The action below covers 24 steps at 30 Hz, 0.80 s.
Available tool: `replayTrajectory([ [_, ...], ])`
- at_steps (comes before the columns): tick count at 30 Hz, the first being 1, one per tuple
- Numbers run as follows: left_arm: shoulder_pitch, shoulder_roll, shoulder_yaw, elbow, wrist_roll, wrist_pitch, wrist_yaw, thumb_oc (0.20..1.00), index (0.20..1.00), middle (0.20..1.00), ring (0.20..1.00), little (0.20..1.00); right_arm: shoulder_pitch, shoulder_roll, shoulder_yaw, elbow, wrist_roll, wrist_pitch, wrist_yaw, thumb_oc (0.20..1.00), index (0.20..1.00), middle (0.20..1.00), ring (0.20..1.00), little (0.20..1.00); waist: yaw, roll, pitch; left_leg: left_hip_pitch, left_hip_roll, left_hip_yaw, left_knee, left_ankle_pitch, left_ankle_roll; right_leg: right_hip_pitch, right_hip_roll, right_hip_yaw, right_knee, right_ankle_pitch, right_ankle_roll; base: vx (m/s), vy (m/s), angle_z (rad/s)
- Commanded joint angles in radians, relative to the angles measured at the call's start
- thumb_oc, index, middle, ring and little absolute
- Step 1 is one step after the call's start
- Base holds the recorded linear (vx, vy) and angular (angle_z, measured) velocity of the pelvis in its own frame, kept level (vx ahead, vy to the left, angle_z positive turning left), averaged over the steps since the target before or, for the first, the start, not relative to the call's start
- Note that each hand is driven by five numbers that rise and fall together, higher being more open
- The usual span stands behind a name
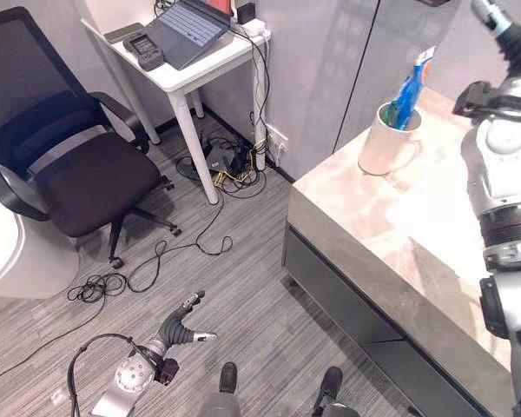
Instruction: Put brush and paste in cup on sink, flatten towel.
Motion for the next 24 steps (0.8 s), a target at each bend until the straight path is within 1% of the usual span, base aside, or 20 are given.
replayTrajectory([
  [1,-0.023,0.056,-0.042,-0.006,0.059,-0.029,0.016,1.0,1.0,1.0,1.0,1.0,-0.021,-0.07,-0.041,-0.069,-0.113,-0.023,-0.087,1.0,1.0,1.0,1.0,1.0,0.009,-0.068,-0.022,0.003,-0.008,-0.001,0.0,-0.022,-0.014,0.106,-0.035,0.033,-0.001,-0.048,0.069,-0.05,0.049,-0.02],
  [3,-0.023,0.049,-0.044,0.02,0.086,-0.033,0.025,1.0,1.0,1.0,1.0,1.0,0.049,-0.084,-0.094,-0.16,-0.183,-0.02,-0.119,1.0,1.0,1.0,1.0,1.0,0.002,-0.072,-0.026,-0.001,-0.011,0.008,0.0,-0.022,-0.012,0.095,-0.036,0.04,-0.001,-0.042,0.073,-0.05,0.054,-0.07],
  [4,-0.022,0.046,-0.04,0.017,0.092,-0.034,0.026,1.0,1.0,1.0,1.0,1.0,0.076,-0.095,-0.111,-0.195,-0.202,-0.023,-0.121,1.0,1.0,1.0,1.0,1.0,-0.006,-0.072,-0.025,-0.003,-0.011,0.011,0.0,-0.022,-0.012,0.091,-0.037,0.043,-0.001,-0.038,0.075,-0.03,0.035,-0.07],
  [6,-0.018,0.042,-0.036,0.015,0.097,-0.034,0.028,1.0,1.0,1.0,1.0,1.0,0.114,-0.092,-0.134,-0.235,-0.214,-0.026,-0.125,1.0,1.0,1.0,1.0,1.0,-0.01,-0.072,-0.024,-0.004,-0.011,0.013,0.0,-0.022,-0.011,0.089,-0.038,0.044,-0.001,-0.037,0.076,-0.03,0.037,-0.03],
  [7,-0.009,0.037,-0.026,0.014,0.098,-0.03,0.027,1.0,1.0,1.0,1.0,1.0,0.171,-0.086,-0.171,-0.285,-0.237,-0.026,-0.131,1.0,1.0,1.0,1.0,1.0,-0.013,-0.076,-0.024,-0.005,-0.012,0.016,0.0,-0.024,-0.01,0.088,-0.039,0.046,-0.001,-0.035,0.077,-0.05,0.063,-0.04],
  [8,0.004,0.021,0.004,0.012,0.084,-0.027,0.022,1.0,1.0,1.0,1.0,1.0,0.26,-0.095,-0.214,-0.351,-0.271,-0.028,-0.122,1.0,1.0,1.0,1.0,1.0,-0.028,-0.075,-0.021,-0.004,-0.014,0.02,0.0,-0.025,-0.008,0.085,-0.042,0.049,-0.001,-0.031,0.078,-0.04,0.047,-0.05],
  [9,0.008,0.028,0.0,0.009,0.084,-0.027,0.02,1.0,1.0,1.0,1.0,1.0,0.284,-0.09,-0.231,-0.369,-0.275,-0.023,-0.12,1.0,1.0,1.0,1.0,1.0,-0.024,-0.08,-0.025,-0.003,-0.015,0.019,0.0,-0.025,-0.008,0.086,-0.043,0.048,-0.001,-0.031,0.079,-0.03,0.07,-0.04],
  [10,0.024,0.014,0.041,-0.003,0.087,-0.028,0.019,1.0,1.0,1.0,1.0,1.0,0.398,-0.106,-0.289,-0.445,-0.33,-0.025,-0.11,1.0,1.0,1.0,1.0,1.0,-0.046,-0.077,-0.021,0.0,-0.017,0.022,0.0,-0.028,-0.006,0.087,-0.048,0.051,-0.001,-0.027,0.082,-0.02,0.061,-0.02],
  [12,0.048,0.018,0.067,-0.011,0.099,-0.028,0.011,1.0,1.0,1.0,1.0,1.0,0.561,-0.108,-0.395,-0.536,-0.392,-0.018,-0.108,1.0,1.0,1.0,1.0,1.0,-0.057,-0.085,-0.026,0.006,-0.02,0.021,0.0,-0.032,-0.001,0.095,-0.053,0.049,-0.001,-0.026,0.085,-0.01,0.071,-0.06],
  [15,0.08,0.006,0.125,-0.012,0.122,-0.032,0.008,1.0,1.0,1.0,1.0,1.0,0.764,-0.101,-0.536,-0.639,-0.501,-0.006,-0.115,1.0,1.0,1.0,1.0,1.0,-0.087,-0.087,-0.03,0.018,-0.029,0.028,0.0,-0.04,0.007,0.1,-0.063,0.054,-0.001,-0.019,0.092,0.01,0.064,-0.04],
  [16,0.081,0.012,0.118,-0.014,0.124,-0.032,0.008,1.0,1.0,1.0,1.0,1.0,0.789,-0.092,-0.554,-0.656,-0.505,-0.003,-0.113,1.0,1.0,1.0,1.0,1.0,-0.08,-0.091,-0.033,0.02,-0.03,0.028,0.0,-0.041,0.008,0.102,-0.064,0.053,-0.001,-0.019,0.093,0.01,0.074,-0.07],
  [17,0.094,0.0,0.145,-0.013,0.143,-0.032,0.005,1.0,1.0,1.0,1.0,1.0,0.881,-0.067,-0.63,-0.687,-0.533,-0.003,-0.119,1.0,1.0,1.0,1.0,1.0,-0.103,-0.094,-0.037,0.033,-0.037,0.037,0.0,-0.051,0.016,0.105,-0.069,0.066,-0.001,-0.016,0.094,0.01,0.076,-0.15],
  [18,0.097,-0.004,0.152,-0.012,0.148,-0.032,0.006,1.0,1.0,1.0,1.0,1.0,0.915,-0.05,-0.658,-0.692,-0.547,0.003,-0.132,1.0,1.0,1.0,1.0,1.0,-0.111,-0.098,-0.039,0.041,-0.042,0.042,0.0,-0.056,0.023,0.106,-0.072,0.073,-0.001,-0.014,0.095,0.01,0.077,-0.19],
  [19,0.097,-0.003,0.15,-0.011,0.149,-0.032,0.006,1.0,1.0,1.0,1.0,1.0,0.921,-0.046,-0.661,-0.696,-0.55,0.003,-0.134,1.0,1.0,1.0,1.0,1.0,-0.107,-0.1,-0.039,0.043,-0.043,0.044,0.0,-0.057,0.024,0.108,-0.073,0.075,-0.001,-0.014,0.096,0.01,0.103,-0.27],
  [20,0.109,-0.012,0.164,-0.019,0.164,-0.037,0.012,1.0,1.0,1.0,1.0,1.0,0.98,0.021,-0.705,-0.707,-0.54,-0.008,-0.139,1.0,1.0,1.0,1.0,1.0,-0.129,-0.1,-0.038,0.062,-0.053,0.055,0.0,-0.068,0.037,0.112,-0.079,0.091,-0.001,-0.008,0.097,0.01,0.126,-0.26],
  [21,0.11,-0.022,0.168,-0.021,0.177,-0.033,0.011,1.0,1.0,1.0,1.0,1.0,1.007,0.068,-0.722,-0.694,-0.528,-0.006,-0.142,1.0,1.0,1.0,1.0,1.0,-0.14,-0.102,-0.037,0.077,-0.06,0.064,0.0,-0.078,0.047,0.114,-0.083,0.101,-0.001,-0.004,0.098,0.01,0.128,-0.23],
  [22,0.112,-0.02,0.168,-0.021,0.18,-0.033,0.012,1.0,1.0,1.0,1.0,1.0,1.012,0.072,-0.725,-0.697,-0.527,-0.008,-0.142,1.0,1.0,1.0,1.0,1.0,-0.137,-0.105,-0.035,0.081,-0.062,0.066,0.0,-0.079,0.048,0.116,-0.085,0.103,-0.001,-0.004,0.099,0.01,0.141,-0.13],
  [23,0.12,-0.035,0.177,-0.017,0.186,-0.035,0.015,1.0,1.0,1.0,1.0,1.0,1.049,0.119,-0.738,-0.686,-0.523,-0.007,-0.144,1.0,1.0,1.0,1.0,1.0,-0.151,-0.103,-0.034,0.099,-0.073,0.076,0.0,-0.089,0.06,0.115,-0.093,0.119,-0.001,0.004,0.103,0.01,0.148,-0.18],
  [24,0.126,-0.043,0.182,-0.015,0.191,-0.038,0.02,1.0,1.0,1.0,1.0,1.0,1.078,0.142,-0.744,-0.675,-0.534,-0.001,-0.149,1.0,1.0,1.0,1.0,1.0,-0.158,-0.104,-0.031,0.11,-0.082,0.087,0.0,-0.094,0.067,0.114,-0.1,0.133,-0.001,0.015,0.108,-0.01,0.189,-0.43],
])
